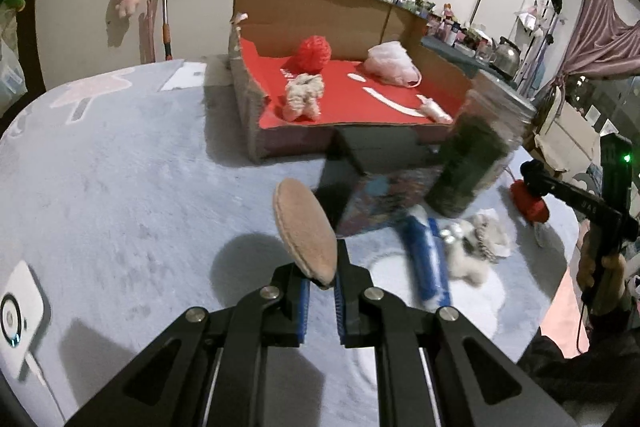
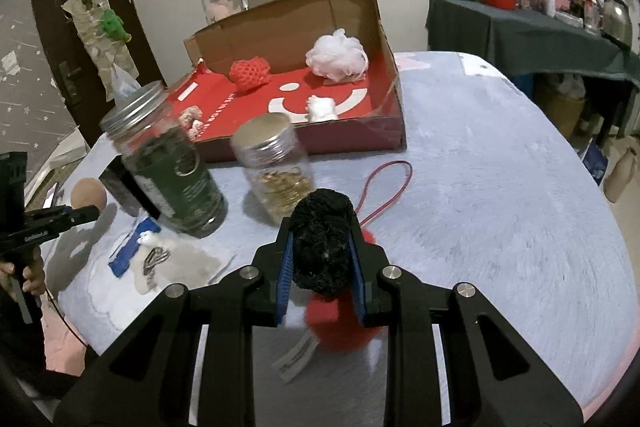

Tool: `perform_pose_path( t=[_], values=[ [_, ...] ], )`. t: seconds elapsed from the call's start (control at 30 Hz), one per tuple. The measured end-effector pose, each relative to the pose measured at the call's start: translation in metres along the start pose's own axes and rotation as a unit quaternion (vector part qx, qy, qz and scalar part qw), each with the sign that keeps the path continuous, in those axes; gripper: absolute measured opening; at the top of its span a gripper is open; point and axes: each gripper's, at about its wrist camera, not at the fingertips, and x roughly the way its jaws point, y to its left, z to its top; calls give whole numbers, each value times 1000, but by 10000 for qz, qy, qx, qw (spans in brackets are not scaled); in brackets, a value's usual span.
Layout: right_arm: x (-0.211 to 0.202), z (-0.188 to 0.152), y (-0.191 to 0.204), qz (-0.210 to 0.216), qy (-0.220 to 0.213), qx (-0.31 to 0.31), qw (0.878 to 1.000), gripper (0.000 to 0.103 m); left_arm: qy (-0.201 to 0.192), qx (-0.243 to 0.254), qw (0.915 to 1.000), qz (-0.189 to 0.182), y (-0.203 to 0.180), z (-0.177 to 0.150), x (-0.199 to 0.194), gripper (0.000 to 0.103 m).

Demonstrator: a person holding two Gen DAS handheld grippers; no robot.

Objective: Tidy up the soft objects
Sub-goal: 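Carry the tan sponge with the left tool while the right tool carries the black pom-pom into the box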

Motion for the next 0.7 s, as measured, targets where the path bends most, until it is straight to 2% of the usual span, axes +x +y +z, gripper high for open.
perform_pose_path(
  t=[0.3,0.43,0.7],
  values=[
    [16,25,-10,53,224,-456,9987,23,67,378,9990,-221,11,22,12,11],
    [19,37,-12,170,267,-598,9977,23,36,609,9976,-331,11,39,9,11],
    [33,73,-9,263,303,-916,9950,23,40,1019,9943,-325,1,79,13,11]
  ],
)
